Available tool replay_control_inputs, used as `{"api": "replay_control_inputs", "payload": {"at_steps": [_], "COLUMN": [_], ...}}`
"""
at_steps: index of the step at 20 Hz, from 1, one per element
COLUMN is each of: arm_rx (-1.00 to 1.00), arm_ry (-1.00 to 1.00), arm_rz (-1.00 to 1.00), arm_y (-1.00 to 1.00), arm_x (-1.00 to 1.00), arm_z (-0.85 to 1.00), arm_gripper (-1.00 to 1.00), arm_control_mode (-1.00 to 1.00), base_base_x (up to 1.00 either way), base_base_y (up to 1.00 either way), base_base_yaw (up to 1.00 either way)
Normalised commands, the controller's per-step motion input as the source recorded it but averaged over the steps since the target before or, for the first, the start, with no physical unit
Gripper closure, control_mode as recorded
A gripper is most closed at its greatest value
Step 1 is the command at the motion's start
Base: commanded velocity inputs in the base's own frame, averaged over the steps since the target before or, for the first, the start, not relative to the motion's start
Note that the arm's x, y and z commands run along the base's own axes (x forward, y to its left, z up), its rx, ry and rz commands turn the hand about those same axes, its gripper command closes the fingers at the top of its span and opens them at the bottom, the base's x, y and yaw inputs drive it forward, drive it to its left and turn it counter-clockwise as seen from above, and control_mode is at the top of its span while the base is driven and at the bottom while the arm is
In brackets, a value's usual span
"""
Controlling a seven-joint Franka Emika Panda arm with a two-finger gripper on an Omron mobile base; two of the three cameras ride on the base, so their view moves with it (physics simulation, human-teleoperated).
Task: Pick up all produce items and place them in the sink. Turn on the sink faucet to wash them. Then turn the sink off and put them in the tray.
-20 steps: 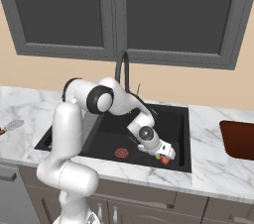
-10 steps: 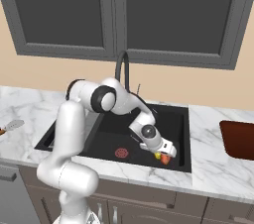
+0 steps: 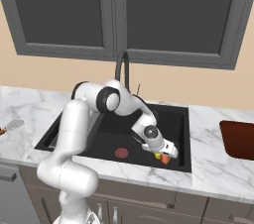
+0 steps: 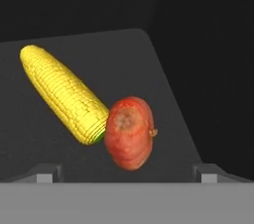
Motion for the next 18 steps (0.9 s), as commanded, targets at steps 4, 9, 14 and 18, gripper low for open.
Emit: {"api": "replay_control_inputs", "payload": {"at_steps": [4, 9, 14, 18], "arm_rx": [0.0, 0.0, 0.0, 0.0], "arm_ry": [0.03, 0.02, 0.02, 0.02], "arm_rz": [0.0, 0.0, 0.0, 0.0], "arm_y": [-0.07, -0.05, -0.07, -0.08], "arm_x": [0.15, 0.16, 0.18, 0.18], "arm_z": [-0.15, -0.14, -0.11, -0.14], "arm_gripper": [-1.0, -1.0, -1.0, -1.0], "arm_control_mode": [-1.0, -1.0, -1.0, -1.0], "base_base_x": [0.0, 0.0, 0.0, 0.0], "base_base_y": [0.0, 0.0, 0.0, 0.0], "base_base_yaw": [0.0, 0.0, 0.0, 0.0]}}
